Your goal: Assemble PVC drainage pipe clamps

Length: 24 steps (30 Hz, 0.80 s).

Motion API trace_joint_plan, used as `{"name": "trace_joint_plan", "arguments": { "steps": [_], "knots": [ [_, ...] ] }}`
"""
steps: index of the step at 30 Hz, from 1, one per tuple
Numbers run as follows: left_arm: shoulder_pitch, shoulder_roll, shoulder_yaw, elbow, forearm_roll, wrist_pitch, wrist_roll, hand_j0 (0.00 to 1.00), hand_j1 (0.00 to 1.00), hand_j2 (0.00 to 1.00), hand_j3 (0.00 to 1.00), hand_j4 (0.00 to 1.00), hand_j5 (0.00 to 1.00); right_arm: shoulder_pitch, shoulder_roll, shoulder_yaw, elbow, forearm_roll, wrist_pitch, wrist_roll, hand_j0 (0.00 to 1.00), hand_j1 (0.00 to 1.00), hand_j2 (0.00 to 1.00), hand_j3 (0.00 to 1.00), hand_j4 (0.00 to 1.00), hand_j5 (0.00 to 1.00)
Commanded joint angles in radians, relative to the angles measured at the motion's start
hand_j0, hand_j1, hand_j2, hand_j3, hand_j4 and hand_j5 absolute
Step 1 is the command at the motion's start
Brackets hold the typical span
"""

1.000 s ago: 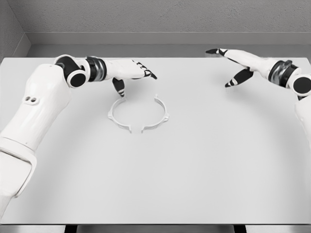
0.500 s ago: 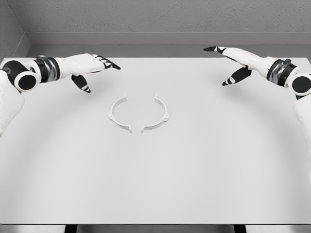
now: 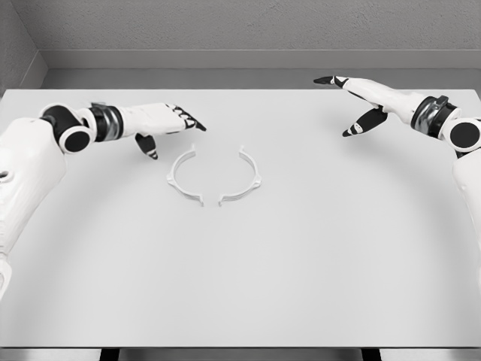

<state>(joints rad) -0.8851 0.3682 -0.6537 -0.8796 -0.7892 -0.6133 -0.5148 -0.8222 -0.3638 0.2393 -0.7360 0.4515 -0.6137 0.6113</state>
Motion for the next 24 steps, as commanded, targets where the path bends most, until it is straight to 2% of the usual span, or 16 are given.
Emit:
{"name": "trace_joint_plan", "arguments": {
  "steps": [1,20,24],
  "knots": [
    [0.0,0.0,-0.017,-0.001,0.004,0.002,0.004,1.0,1.0,1.0,1.0,1.0,1.0,0.0,0.0,-0.002,-0.002,-0.008,0.003,0.0,1.0,1.0,1.0,1.0,1.0,1.0],
    [0.005,0.003,-0.012,-0.007,0.018,0.002,0.025,1.0,1.0,1.0,1.0,1.0,1.0,0.0,0.002,-0.002,-0.002,-0.008,0.003,0.0,1.0,1.0,1.0,1.0,1.0,1.0],
    [0.005,0.008,-0.012,-0.006,0.062,0.002,0.025,1.0,1.0,1.0,1.0,1.0,1.0,0.0,0.003,-0.002,-0.002,-0.008,0.003,0.0,1.0,1.0,1.0,1.0,1.0,1.0]
  ]
}}
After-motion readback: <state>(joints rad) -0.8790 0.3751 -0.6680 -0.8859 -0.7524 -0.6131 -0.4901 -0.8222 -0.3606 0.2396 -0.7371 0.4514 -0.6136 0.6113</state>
